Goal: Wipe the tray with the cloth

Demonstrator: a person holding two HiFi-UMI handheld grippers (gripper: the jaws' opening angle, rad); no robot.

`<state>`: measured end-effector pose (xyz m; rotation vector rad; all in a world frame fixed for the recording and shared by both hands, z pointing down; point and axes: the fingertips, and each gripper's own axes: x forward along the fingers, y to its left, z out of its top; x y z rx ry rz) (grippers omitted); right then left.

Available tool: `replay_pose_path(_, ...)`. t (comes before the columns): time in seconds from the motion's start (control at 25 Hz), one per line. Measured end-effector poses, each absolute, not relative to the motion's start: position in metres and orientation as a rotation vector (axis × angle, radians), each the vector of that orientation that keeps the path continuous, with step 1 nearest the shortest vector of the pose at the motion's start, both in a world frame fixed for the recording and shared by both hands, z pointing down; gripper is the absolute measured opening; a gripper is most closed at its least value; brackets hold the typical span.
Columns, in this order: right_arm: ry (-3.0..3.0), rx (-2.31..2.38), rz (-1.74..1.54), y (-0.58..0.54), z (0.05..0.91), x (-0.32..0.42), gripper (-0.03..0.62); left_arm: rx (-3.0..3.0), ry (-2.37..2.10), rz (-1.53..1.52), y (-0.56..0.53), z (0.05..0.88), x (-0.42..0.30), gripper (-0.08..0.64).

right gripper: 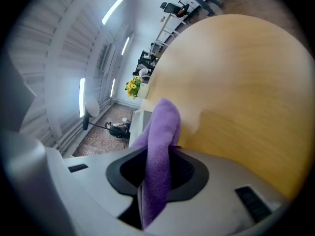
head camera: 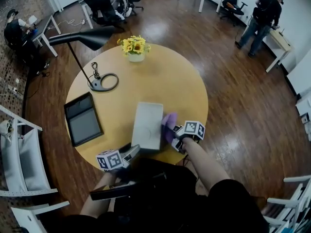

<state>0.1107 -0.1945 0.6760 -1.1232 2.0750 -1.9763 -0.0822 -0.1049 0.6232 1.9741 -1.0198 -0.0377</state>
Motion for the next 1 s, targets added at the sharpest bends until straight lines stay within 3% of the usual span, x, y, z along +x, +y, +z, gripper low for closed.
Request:
replay_pose_path(0.48,1.992,-1.121,-1.864,-0.136,0.672,0.111,0.092,1.970,-0.984,-0.069,-0.103,0.622,-0.080,0.250)
replay_pose_path(0.8,2.432,-1.265,-1.895,-0.149,0.683,0.098,0.092,1.966,-0.991,-0.069,-0.105,0.622,-0.081,0.249)
replay_pose_path(1.0,2.970,-1.443,-1.547,-0.149,0.681,0.090,0.089,1.989,-0.990,-0.034,-0.102,0.621,-0.080,0.242)
